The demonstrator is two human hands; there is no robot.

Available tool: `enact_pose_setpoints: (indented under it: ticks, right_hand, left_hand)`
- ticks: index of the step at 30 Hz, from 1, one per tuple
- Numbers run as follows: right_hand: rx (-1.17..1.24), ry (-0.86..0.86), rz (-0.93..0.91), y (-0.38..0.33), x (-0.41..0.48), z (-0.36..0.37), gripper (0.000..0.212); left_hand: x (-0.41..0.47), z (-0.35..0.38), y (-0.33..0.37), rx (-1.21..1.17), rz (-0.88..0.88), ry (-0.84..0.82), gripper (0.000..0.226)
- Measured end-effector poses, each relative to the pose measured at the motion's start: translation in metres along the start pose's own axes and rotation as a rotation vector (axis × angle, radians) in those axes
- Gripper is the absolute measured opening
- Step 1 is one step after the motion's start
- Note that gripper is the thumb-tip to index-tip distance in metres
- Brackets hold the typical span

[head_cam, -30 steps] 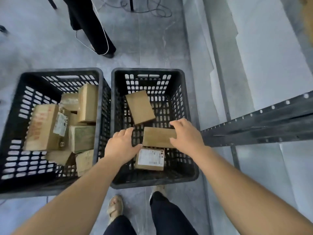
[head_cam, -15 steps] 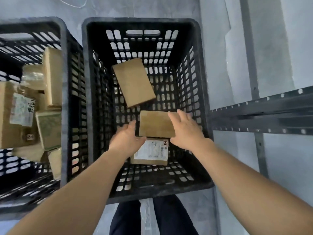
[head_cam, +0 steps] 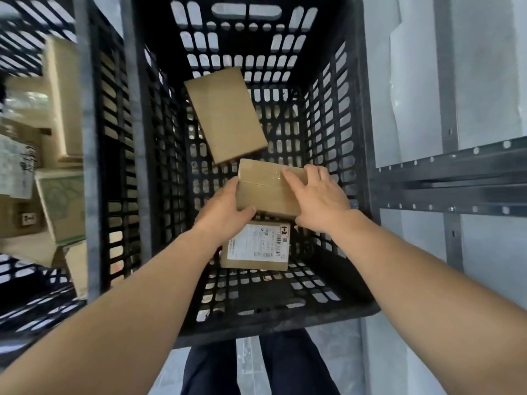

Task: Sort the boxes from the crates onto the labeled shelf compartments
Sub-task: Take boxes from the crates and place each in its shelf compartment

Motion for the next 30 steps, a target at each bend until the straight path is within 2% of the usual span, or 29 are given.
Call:
enact_pose_setpoints:
  ticks: [6, 10, 14, 19, 22, 26, 28, 30]
  right_hand:
    - [0.156, -0.027, 0.042, -0.005, -0.036, -0.055, 0.109]
    - [0.46, -0.048, 0.084, -0.008, -0.064, -0.095, 0.103]
    - [0.656, -0.058, 0.113, -0.012, -0.093, -0.125, 0.097]
    - [0.969, -0.047, 0.101, -0.025, -0.122, -0.162, 0.087]
    - [1.223, -0.004, 0.078, -0.034, -0.134, -0.177, 0.086]
    - [1.492, -0.009, 0.035, -0.05, -0.145, -0.192, 0.075]
    - [1.569, -0.029, 0.011, -0.057, -0.15, -0.198, 0.074]
    - [1.601, -0.037, 0.0, -0.061, -0.155, -0.205, 0.059]
  left_hand:
    - [-0.044, -0.051, 0.013, -0.115, 0.03, 0.057, 0.08]
    - [-0.081, -0.091, 0.029, -0.152, 0.057, 0.12, 0.081]
    - [-0.113, -0.125, 0.045, -0.208, 0.073, 0.161, 0.081]
    - [-0.148, -0.155, 0.069, -0.296, 0.14, 0.195, 0.069]
    - [-0.16, -0.165, 0.073, -0.467, 0.11, 0.16, 0.069]
    - [-0.172, -0.174, 0.078, -0.752, 0.122, 0.017, 0.083]
    - [-0.18, -0.181, 0.087, -0.81, 0.165, -0.048, 0.073]
    - [-0.183, -0.188, 0.092, -0.832, 0.2, -0.074, 0.059]
Point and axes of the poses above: each hand's wrist, its own x-axis towards the middle knuckle, its own z-axis out of the palm, y = z × x, the point moved 5 cm from there along x, towards the middle knuckle, and after that the axes turned 2 degrees about x, right-handed, at the moved point
